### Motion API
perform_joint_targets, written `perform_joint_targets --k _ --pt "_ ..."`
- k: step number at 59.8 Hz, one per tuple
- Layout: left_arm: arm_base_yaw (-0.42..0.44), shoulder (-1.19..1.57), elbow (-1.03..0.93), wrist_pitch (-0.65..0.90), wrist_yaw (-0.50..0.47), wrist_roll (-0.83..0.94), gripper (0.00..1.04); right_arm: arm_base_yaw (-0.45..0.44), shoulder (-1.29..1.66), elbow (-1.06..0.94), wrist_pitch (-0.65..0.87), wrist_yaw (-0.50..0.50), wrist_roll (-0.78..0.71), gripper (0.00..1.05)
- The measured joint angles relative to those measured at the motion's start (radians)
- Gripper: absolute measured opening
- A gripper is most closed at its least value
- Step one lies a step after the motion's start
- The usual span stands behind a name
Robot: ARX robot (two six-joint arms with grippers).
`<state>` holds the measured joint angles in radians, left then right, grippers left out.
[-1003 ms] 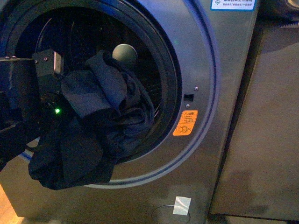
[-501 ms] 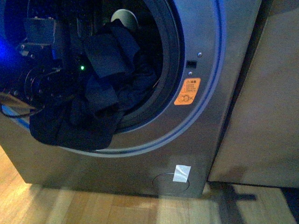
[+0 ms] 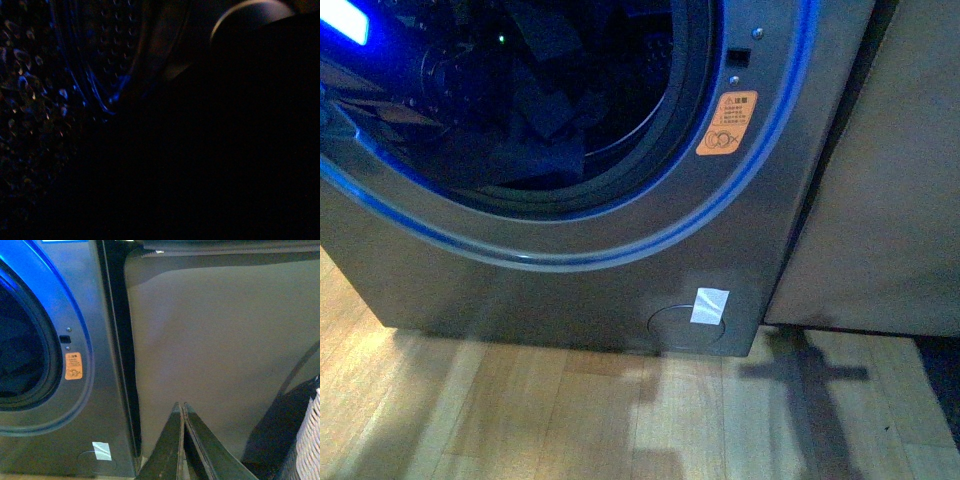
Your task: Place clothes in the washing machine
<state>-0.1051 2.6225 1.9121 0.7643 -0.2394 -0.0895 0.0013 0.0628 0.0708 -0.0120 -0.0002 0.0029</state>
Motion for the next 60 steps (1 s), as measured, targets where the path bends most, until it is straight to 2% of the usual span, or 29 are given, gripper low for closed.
perform_joint_targets --k 10,17,24,33,39,47,52,54,60 --pt "-0.001 0.021 0.060 0.025 -0.053 0.016 0.13 0.000 -0.014 -0.016 0.002 0.000 0.000 0.02" --pt "-0.005 0.024 0.089 -0.100 -0.041 0.042 0.13 0.000 -0.032 -0.032 0.008 0.000 0.000 0.02" --pt "-0.010 0.034 0.090 -0.255 0.016 0.042 0.13 0.000 -0.056 -0.065 0.009 -0.001 0.000 0.02" --pt "-0.024 0.043 0.039 -0.366 0.060 0.061 0.38 0.000 -0.058 -0.066 0.009 -0.001 0.000 0.02" --pt "-0.031 0.040 0.016 -0.376 0.060 0.065 0.52 0.000 -0.058 -0.066 0.009 0.000 0.000 0.02" --pt "-0.032 -0.029 -0.089 -0.347 0.083 0.059 0.83 0.000 -0.058 -0.066 0.009 -0.001 0.000 0.02" --pt "-0.029 -0.064 -0.152 -0.314 0.105 0.053 0.95 0.000 -0.058 -0.066 0.009 -0.001 0.000 0.02" --pt "-0.029 -0.083 -0.182 -0.300 0.117 0.048 0.99 0.000 -0.058 -0.066 0.009 -0.001 0.000 0.02" --pt "-0.029 -0.149 -0.282 -0.283 0.148 0.041 0.98 0.000 -0.058 -0.066 0.009 -0.001 0.000 0.02"
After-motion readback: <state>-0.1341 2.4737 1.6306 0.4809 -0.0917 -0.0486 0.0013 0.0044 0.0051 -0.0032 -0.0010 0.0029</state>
